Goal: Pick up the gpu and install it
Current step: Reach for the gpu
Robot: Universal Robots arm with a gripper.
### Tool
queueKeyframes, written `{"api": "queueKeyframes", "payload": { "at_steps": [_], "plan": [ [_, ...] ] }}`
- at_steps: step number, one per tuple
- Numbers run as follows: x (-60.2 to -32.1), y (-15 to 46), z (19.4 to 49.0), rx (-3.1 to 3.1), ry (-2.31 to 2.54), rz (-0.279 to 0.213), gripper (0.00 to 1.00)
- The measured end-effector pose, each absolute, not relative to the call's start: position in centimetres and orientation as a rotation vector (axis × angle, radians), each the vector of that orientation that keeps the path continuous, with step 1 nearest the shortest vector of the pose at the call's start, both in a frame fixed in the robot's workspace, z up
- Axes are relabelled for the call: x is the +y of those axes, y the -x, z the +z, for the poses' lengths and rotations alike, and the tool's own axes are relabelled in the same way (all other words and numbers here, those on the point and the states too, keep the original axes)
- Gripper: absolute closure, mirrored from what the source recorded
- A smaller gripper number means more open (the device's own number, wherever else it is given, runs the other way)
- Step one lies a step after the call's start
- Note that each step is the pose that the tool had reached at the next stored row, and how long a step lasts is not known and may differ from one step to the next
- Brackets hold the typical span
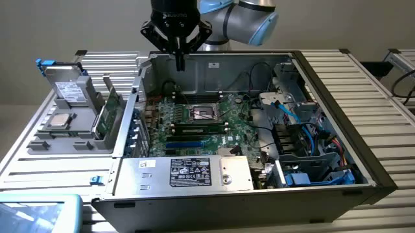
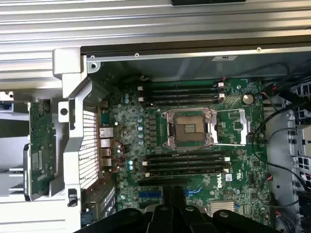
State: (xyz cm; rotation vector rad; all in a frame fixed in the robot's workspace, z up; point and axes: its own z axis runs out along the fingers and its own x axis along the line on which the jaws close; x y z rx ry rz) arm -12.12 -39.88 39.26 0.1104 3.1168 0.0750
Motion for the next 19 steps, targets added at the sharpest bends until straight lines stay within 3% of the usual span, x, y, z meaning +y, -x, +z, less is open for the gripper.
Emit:
{"api": "queueKeyframes", "payload": {
  "at_steps": [19],
  "plan": [
    [-39.9,13.2,39.3,3.115,-0.11,0.075,0.88]
  ]
}}
